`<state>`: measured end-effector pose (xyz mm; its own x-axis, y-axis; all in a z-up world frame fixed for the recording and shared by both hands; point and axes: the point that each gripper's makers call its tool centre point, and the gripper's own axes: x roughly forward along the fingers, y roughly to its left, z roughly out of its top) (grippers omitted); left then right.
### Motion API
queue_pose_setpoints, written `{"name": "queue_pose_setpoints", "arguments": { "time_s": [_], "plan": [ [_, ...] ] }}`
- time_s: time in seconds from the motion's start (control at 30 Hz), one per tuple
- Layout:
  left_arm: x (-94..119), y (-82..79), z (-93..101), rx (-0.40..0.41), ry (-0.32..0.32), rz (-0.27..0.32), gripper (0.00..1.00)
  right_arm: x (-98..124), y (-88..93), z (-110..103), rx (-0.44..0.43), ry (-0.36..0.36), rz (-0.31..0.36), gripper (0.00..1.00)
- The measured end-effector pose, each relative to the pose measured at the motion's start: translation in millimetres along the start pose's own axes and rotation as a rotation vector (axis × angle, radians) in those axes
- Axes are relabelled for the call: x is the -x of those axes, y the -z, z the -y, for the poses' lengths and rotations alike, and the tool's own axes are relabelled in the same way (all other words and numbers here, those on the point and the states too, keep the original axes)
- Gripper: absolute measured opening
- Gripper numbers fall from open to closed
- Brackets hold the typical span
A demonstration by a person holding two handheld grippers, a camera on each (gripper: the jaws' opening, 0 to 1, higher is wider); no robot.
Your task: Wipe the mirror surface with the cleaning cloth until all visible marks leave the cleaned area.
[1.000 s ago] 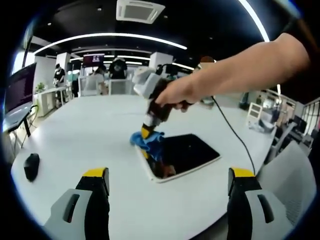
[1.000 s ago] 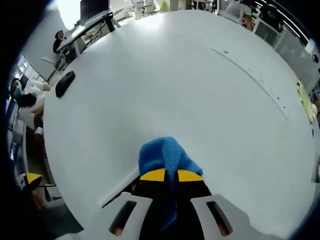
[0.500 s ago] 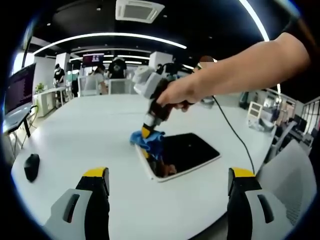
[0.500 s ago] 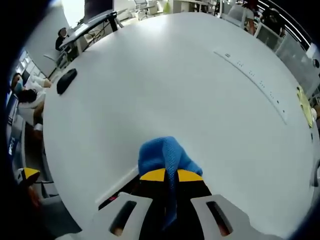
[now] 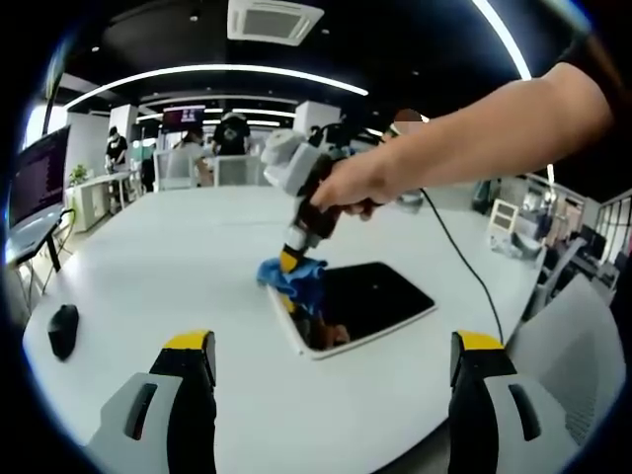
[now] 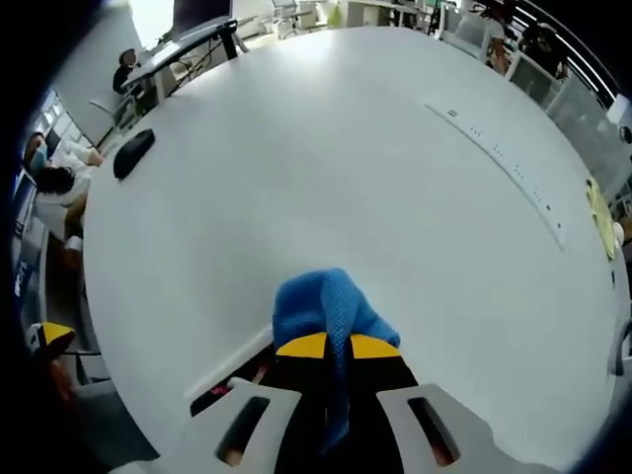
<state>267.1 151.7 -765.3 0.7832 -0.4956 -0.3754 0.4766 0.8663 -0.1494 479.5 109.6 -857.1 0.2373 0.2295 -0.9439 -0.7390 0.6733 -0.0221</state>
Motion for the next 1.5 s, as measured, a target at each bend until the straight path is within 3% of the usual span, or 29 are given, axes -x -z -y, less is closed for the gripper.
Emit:
{"name": "queue_pose_setpoints", "arguments": {
  "time_s": [1.5],
  "plan": [
    [1, -3.3, 1.3, -0.004, -0.019, -0.002, 0.99, 26, 40.7, -47, -0.023, -0.057, 0.034, 0.02]
  ]
}}
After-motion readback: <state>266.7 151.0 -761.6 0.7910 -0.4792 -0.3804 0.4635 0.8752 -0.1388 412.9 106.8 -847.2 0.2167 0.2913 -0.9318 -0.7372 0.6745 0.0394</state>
